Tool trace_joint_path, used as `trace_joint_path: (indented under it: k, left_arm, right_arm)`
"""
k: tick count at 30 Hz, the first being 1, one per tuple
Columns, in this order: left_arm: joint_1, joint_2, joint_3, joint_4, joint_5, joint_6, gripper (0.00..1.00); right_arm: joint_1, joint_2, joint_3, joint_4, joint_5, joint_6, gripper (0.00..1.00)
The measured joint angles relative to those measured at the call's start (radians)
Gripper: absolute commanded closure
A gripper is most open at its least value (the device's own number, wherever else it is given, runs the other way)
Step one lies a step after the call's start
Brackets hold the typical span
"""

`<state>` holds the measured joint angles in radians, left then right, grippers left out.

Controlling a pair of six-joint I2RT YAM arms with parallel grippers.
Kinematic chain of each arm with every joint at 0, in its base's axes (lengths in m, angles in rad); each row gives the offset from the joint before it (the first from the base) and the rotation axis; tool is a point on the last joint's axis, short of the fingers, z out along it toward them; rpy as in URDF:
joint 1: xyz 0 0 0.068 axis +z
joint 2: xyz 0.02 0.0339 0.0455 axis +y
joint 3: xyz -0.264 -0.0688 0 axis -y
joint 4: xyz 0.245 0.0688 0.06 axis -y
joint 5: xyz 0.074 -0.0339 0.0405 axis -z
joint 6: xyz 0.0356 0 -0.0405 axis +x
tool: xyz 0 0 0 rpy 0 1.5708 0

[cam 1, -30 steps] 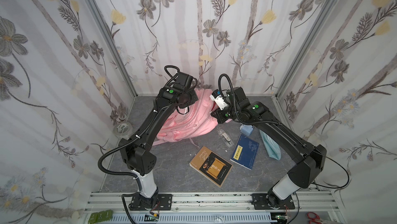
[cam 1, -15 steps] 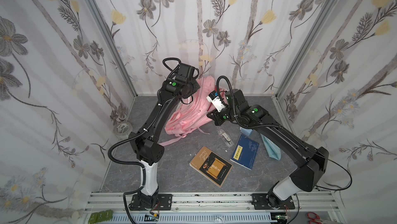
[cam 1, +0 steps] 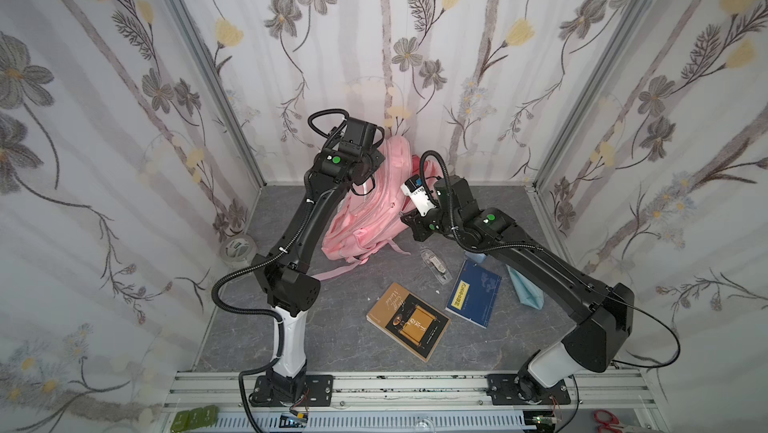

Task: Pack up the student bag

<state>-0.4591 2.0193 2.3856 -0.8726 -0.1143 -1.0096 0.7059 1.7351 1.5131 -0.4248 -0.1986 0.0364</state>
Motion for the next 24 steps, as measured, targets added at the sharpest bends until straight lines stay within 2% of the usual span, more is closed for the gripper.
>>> trace_joint_path:
  k: [5,11,18,24]
  left_arm:
    - [-0.006,0.008,-0.010,0.031,0.009,-0.044,1.00]
    - [-0.025,-0.024,-0.070,0.074,-0.032,-0.100,1.00]
    - [-0.030,-0.091,-0.144,0.110,-0.124,-0.177,1.00]
    - [-0.035,-0.093,-0.123,0.097,-0.195,-0.232,1.00]
  right_arm:
    - [0.012,0.000,-0.037,0.028,0.004,-0.004,1.00]
    - [0.020,-0.008,-0.089,0.051,0.025,-0.003,1.00]
    - [0.028,-0.022,-0.107,0.116,0.030,-0.003,1.00]
    - [0.051,-0.014,-0.134,0.182,0.045,-0.003,1.00]
